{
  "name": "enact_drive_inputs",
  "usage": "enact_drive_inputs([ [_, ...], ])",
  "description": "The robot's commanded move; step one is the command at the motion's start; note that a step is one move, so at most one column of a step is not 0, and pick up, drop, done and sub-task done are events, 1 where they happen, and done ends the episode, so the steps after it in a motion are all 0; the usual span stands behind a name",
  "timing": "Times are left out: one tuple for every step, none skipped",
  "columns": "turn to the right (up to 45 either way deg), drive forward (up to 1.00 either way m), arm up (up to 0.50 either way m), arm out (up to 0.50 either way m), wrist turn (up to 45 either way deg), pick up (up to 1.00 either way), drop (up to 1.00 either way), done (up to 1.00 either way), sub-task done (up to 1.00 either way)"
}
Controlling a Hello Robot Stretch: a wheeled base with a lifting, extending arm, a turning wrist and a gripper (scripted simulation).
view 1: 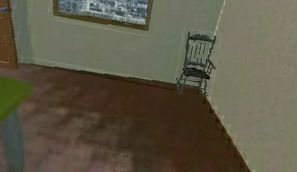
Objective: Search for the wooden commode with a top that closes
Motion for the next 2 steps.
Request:
enact_drive_inputs([
  [0.0,1.0,0.0,0.0,0.0,0.0,0.0,0.0,0.0],
  [9.0,0.0,0.0,0.0,0.0,0.0,0.0,0.0,0.0],
])
